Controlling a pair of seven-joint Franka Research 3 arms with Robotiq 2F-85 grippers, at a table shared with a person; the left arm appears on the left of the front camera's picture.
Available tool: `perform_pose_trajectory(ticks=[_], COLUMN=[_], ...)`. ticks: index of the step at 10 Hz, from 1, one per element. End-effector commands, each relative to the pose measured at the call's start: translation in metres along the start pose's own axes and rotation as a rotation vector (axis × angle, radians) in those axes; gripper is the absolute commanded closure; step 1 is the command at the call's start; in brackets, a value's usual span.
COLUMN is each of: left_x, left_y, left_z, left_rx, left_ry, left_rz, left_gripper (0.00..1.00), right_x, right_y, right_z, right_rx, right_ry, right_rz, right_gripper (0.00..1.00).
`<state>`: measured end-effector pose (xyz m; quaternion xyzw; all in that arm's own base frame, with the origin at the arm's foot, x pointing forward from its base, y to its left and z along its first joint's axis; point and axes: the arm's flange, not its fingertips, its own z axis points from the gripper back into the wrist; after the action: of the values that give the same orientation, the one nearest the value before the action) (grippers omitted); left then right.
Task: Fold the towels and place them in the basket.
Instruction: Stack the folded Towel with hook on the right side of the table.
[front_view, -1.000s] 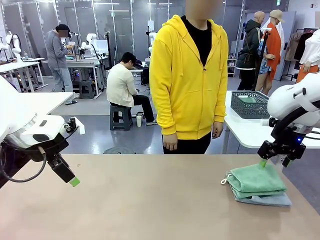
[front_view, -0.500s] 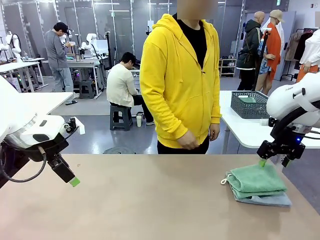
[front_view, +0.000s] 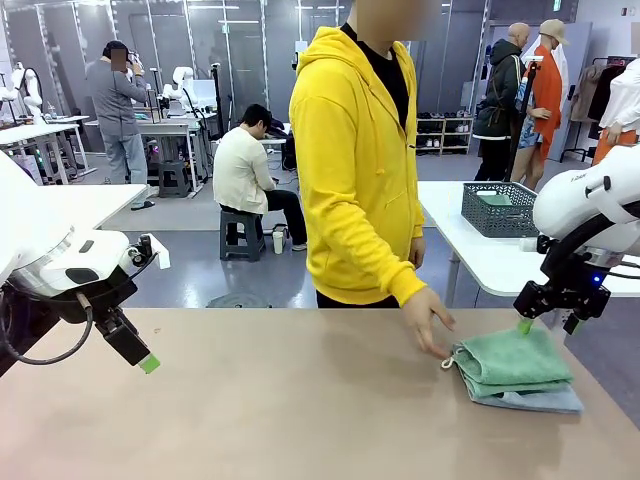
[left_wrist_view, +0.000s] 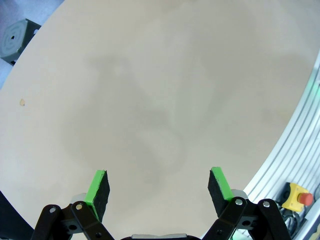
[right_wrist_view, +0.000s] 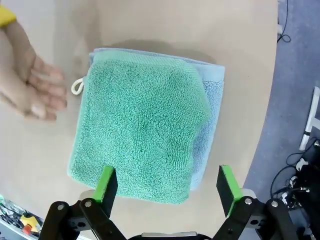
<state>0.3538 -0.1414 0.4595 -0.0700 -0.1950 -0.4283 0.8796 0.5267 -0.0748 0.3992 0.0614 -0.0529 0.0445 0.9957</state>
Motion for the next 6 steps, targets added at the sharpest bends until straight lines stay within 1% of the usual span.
perform_pose_trajectory(ticks=[1,6], left_x=[0.0007,0.0007], left_y=[-0.0025,-0.0025], left_z=[-0.0011,-0.0011], left_rx=[0.021,0.021], left_ry=[0.008,0.008], left_rz=[0.007,0.007], left_gripper=[0.00,0.00], right_x=[-0.0005,-0.0005], right_y=[-0.0026,-0.0026], right_z=[-0.0004,-0.0004], right_rx=[0.004,0.004], right_ry=[0.001,0.001], right_rz=[0.003,0.003], right_gripper=[0.00,0.00])
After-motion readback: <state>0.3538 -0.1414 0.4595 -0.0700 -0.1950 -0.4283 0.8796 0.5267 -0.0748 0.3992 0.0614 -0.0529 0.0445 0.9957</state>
